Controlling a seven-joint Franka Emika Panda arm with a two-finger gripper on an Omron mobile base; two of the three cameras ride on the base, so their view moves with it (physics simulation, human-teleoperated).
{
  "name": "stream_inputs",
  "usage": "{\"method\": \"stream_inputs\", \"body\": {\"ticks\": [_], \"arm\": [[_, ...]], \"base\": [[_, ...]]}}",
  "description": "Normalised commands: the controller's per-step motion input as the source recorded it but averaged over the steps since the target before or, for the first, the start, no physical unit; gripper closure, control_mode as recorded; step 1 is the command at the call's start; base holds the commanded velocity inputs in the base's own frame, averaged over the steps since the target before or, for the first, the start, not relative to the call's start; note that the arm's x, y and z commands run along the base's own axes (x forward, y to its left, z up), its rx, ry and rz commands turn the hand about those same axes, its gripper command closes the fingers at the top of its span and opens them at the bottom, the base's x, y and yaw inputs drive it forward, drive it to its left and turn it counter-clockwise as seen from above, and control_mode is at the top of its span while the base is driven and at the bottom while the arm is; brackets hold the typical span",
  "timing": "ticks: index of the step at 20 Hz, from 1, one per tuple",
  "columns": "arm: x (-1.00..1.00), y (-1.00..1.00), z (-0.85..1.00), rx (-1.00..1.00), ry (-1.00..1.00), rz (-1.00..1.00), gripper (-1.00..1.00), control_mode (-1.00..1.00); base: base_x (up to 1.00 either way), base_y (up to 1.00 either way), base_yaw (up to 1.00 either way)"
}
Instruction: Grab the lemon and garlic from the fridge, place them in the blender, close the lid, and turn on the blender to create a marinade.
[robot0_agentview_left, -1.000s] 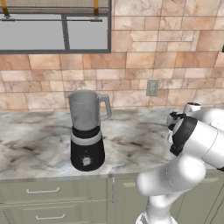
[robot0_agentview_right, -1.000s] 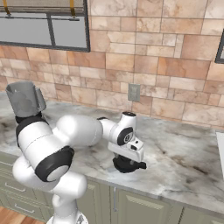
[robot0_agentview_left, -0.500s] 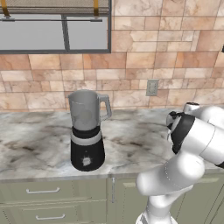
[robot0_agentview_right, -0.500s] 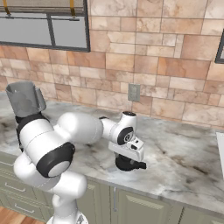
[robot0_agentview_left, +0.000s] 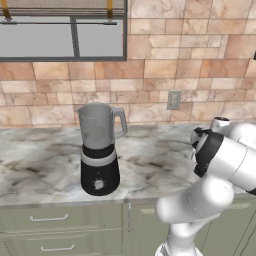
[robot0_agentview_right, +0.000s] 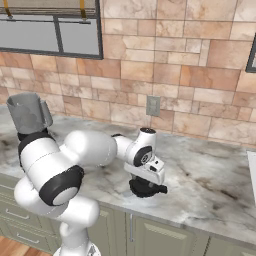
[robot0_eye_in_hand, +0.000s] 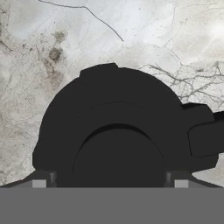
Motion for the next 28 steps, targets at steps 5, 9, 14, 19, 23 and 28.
{"method": "stream_inputs", "body": {"ticks": [5,9,14,19,23,28], "arm": [[0.00,0.00,0.00,0.01,-0.05,0.00,1.00,-1.00],[0.00,0.00,0.00,0.01,-0.03,0.00,1.00,-1.00],[0.00,0.00,-0.08,0.05,-0.03,0.00,1.00,-1.00],[0.00,-0.15,-0.21,0.13,-0.03,0.02,1.00,-1.00],[0.01,-0.02,-0.12,0.07,0.00,0.01,1.00,-1.00],[-0.04,0.17,0.59,0.00,0.04,-0.01,1.00,-1.00]], "base": [[0.00,0.00,0.00],[0.00,0.00,0.00],[0.00,0.00,0.00],[0.00,0.00,0.00],[0.00,0.00,0.00],[0.00,0.00,0.00]]}}
